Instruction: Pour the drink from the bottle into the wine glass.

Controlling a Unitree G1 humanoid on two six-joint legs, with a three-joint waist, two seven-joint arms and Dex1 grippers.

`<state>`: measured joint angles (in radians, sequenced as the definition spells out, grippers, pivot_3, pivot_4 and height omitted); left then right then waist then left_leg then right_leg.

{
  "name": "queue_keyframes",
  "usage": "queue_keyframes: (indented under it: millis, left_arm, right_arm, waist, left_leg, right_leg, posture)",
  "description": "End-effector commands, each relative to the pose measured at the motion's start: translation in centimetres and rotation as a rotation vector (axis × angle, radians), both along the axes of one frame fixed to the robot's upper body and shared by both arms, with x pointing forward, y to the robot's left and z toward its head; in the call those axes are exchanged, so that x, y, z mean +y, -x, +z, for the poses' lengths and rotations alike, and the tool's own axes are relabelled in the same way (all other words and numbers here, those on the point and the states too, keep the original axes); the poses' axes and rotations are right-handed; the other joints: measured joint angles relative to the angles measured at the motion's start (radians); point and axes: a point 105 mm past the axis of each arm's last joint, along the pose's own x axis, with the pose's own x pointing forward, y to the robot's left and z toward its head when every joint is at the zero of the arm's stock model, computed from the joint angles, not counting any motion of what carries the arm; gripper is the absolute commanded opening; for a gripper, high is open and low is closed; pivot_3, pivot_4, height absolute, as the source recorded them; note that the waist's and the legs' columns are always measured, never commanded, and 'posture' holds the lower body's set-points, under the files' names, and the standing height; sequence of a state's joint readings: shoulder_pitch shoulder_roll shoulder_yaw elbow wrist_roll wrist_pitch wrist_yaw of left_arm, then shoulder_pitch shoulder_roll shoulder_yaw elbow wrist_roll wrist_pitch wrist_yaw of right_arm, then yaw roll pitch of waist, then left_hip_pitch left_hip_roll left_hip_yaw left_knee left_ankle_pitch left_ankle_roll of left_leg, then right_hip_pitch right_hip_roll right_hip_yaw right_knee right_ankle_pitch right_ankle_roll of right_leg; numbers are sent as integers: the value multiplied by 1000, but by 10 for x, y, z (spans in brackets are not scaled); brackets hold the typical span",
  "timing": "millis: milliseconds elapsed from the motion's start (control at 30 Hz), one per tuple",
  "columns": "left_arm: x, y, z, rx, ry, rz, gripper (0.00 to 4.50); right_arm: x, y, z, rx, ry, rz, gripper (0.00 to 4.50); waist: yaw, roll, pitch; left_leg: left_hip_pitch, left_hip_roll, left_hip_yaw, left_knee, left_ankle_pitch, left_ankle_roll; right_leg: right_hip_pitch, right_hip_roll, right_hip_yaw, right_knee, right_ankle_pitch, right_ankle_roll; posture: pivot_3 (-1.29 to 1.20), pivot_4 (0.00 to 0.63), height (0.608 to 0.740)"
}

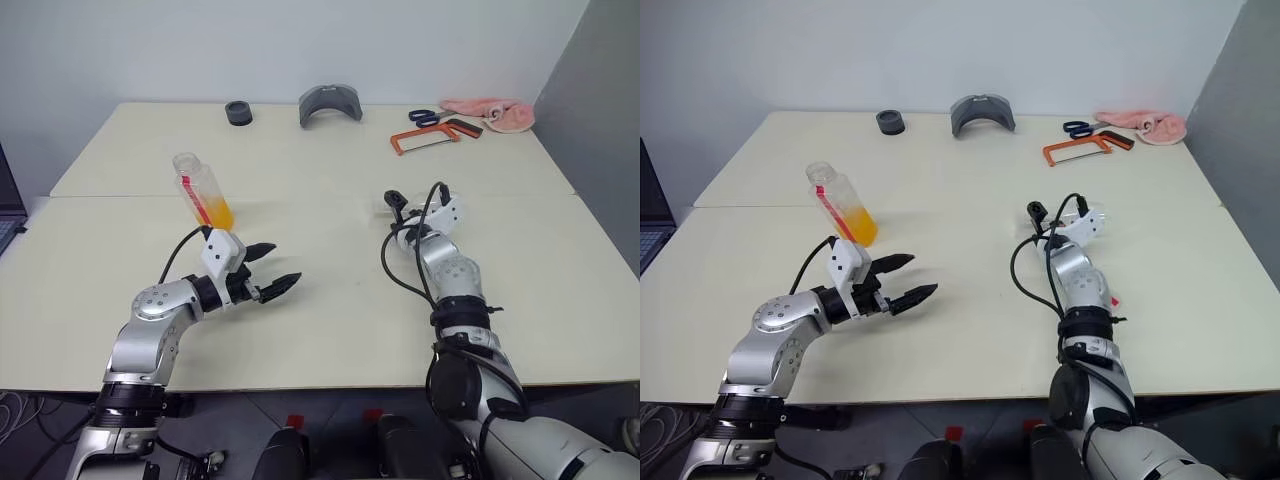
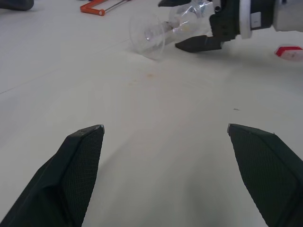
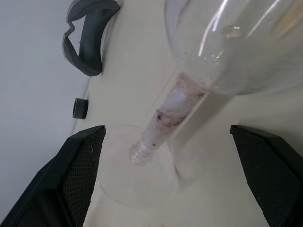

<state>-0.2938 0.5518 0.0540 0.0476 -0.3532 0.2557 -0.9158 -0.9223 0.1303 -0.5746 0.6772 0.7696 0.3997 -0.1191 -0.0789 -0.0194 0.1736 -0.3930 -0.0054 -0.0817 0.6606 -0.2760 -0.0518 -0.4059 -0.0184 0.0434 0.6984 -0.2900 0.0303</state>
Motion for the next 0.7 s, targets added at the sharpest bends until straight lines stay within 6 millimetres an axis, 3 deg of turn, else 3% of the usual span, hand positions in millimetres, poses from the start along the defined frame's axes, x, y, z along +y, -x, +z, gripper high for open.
queue_keyframes:
  millis: [33,200,267,333,600,667,700]
  left_arm:
    - [-6,-1,13,-48,-7,-34,4480]
    - [-6,-3,13,-51,-14,-39,4480]
    - [-5,-3,13,-52,-18,-41,4500]
    - [-5,-3,12,-53,-21,-41,4500]
    - [-7,-6,12,-53,-24,-46,4500]
    - [-8,-6,12,-54,-24,-46,4500]
    - [-8,-6,12,-55,-22,-45,4500]
  right_arm:
    - [10,-11,6,-5,-67,-35,4500]
    - [-6,-18,-5,41,-90,-142,4500]
    - [-10,-19,-8,51,-104,-163,4133]
    - [-10,-19,-10,62,-118,-171,3588]
    - [-1,-17,-11,47,-150,-138,678]
    - [1,-17,-9,35,-151,-127,190]
    - [3,-17,-4,8,-138,-106,157]
  waist:
    - [-3,0,0]
    - [-4,0,0]
    - [-3,0,0]
    - [-2,0,0]
    - [-2,0,0]
    - [-1,0,-1]
    - [-1,0,0]
  left_leg:
    - [0,0,0,0,0,0]
    - [0,0,0,0,0,0]
    - [0,0,0,0,0,0]
    - [0,1,-1,0,0,0]
    - [0,1,-1,0,0,0]
    - [0,1,-1,0,0,0]
    - [0,1,-2,0,0,0]
  right_leg:
    - [0,0,0,0,0,0]
    - [0,0,0,0,0,0]
    - [1,-1,0,0,0,0]
    - [1,-1,0,0,0,0]
    - [1,-2,0,0,0,0]
    - [1,-2,0,0,0,0]
    - [1,-2,0,0,0,0]
  posture:
    - [0,150,740]
    - [0,150,740]
    - [0,150,740]
    - [0,150,740]
    - [0,150,740]
    - [0,150,740]
    - [0,150,740]
